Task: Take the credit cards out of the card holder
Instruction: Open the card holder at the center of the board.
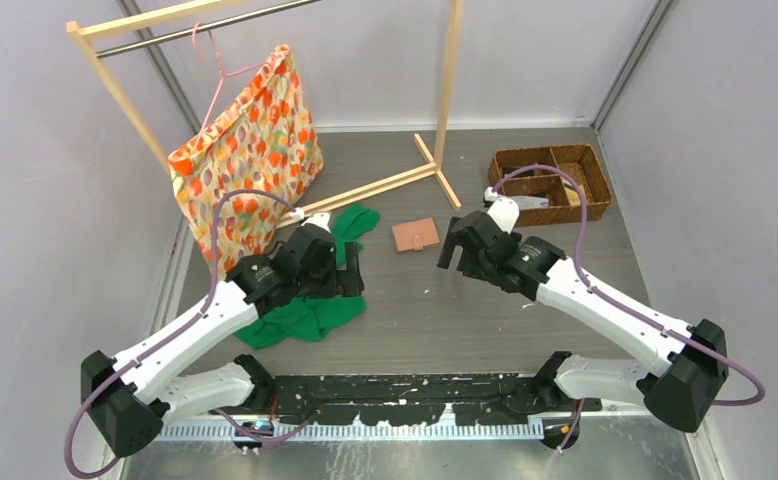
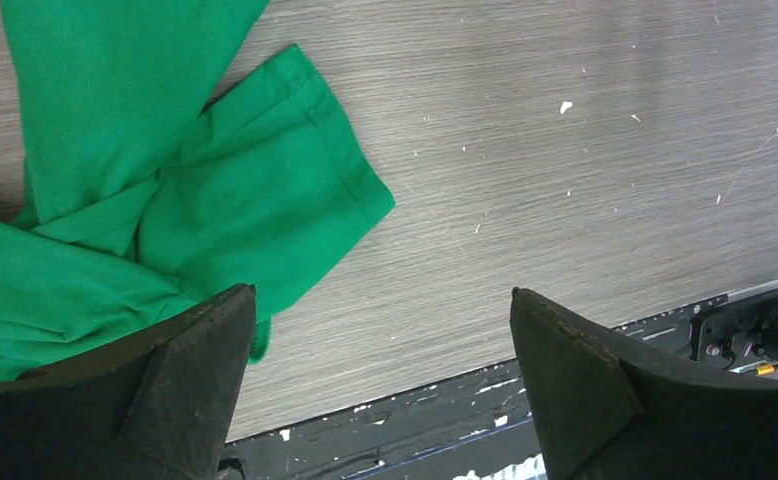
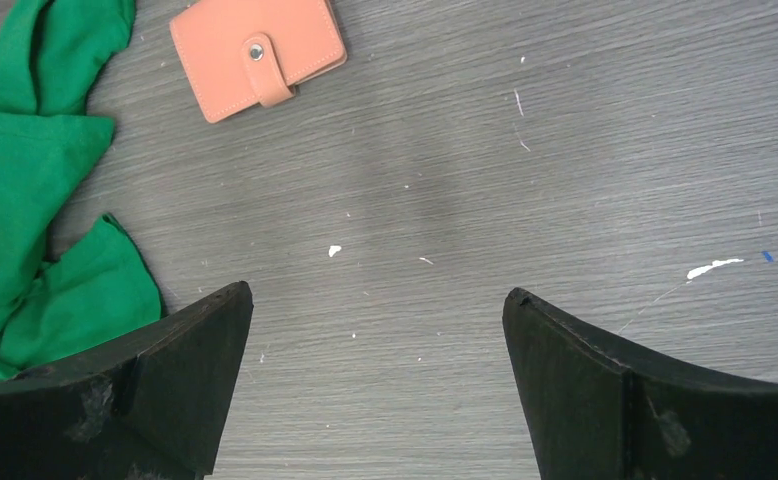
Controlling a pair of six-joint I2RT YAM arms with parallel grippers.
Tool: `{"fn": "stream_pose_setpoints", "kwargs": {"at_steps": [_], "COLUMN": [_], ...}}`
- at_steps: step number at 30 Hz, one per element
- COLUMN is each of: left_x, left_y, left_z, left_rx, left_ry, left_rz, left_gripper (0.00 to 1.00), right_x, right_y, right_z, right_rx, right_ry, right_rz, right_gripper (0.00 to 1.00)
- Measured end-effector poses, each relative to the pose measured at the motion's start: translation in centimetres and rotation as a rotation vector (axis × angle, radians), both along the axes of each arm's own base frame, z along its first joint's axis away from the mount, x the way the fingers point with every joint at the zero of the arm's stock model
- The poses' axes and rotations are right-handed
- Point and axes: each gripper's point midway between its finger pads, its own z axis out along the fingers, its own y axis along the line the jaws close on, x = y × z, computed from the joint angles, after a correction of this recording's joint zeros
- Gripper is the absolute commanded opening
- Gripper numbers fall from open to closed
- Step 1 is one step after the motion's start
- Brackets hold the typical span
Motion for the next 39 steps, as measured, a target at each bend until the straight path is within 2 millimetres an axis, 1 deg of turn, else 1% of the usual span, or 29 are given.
{"fn": "stream_pose_setpoints", "kwargs": {"at_steps": [7,12,15,18,20,22,24,26,28,30,32,34,36,39], "left_x": [-0.1,-0.2,-0.4,-0.6,-0.9,-1.0,-1.1,-1.3,-1.4,-1.5,-1.7,-1.8,-1.8,-2.0], "left_y": [-0.2,-0.5,-0.7,-1.0,-1.2,-1.3,-1.5,-1.5,-1.5,-1.4,-1.4,-1.4,-1.4,-1.3], "left_z": [-0.1,-0.6,-1.0,-1.6,-2.2,-2.8,-3.0,-3.1,-3.1,-3.1,-3.2,-3.1,-3.0,-2.9], "left_rx": [-0.002,0.001,0.003,0.009,0.017,0.024,0.025,0.023,0.021,0.024,0.025,0.023,0.02,0.017], "left_ry": [0.01,0.029,0.048,0.08,0.109,0.134,0.148,0.156,0.16,0.165,0.17,0.172,0.171,0.17], "left_rz": [-0.009,-0.024,-0.038,-0.05,-0.056,-0.06,-0.064,-0.067,-0.069,-0.069,-0.071,-0.074,-0.076,-0.077], "left_gripper": [1.0,1.0,1.0,0.99,0.99,1.0,1.0,1.0,1.0,1.0,1.0,1.0,1.0,1.0], "right_x": [0.1,0.2,0.4,0.8,1.4,2.7,3.9,4.9,5.7,6.4,7.1,7.5,8.0,9.0], "right_y": [-0.8,-1.1,-1.1,-0.3,0.7,2.6,4.4,6.0,7.1,7.8,8.2,8.1,7.9,7.9], "right_z": [0.9,0.9,0.7,0.3,-0.3,-1.1,-2.0,-3.4,-5.0,-6.8,-8.6,-9.9,-10.8,-11.3], "right_rx": [0.007,-0.008,-0.011,-0.02,-0.044,-0.072,-0.089,-0.108,-0.133,-0.158,-0.179,-0.197,-0.216,-0.232], "right_ry": [-0.046,-0.057,-0.06,-0.053,-0.021,0.02,0.054,0.093,0.131,0.169,0.199,0.221,0.24,0.243], "right_rz": [-0.023,-0.034,-0.031,-0.003,0.028,0.064,0.094,0.124,0.147,0.162,0.173,0.179,0.181,0.188], "right_gripper": [1.0,1.0,1.0,0.97,0.91,0.79,0.7,0.63,0.55,0.51,0.5,0.48,0.45,0.44]}}
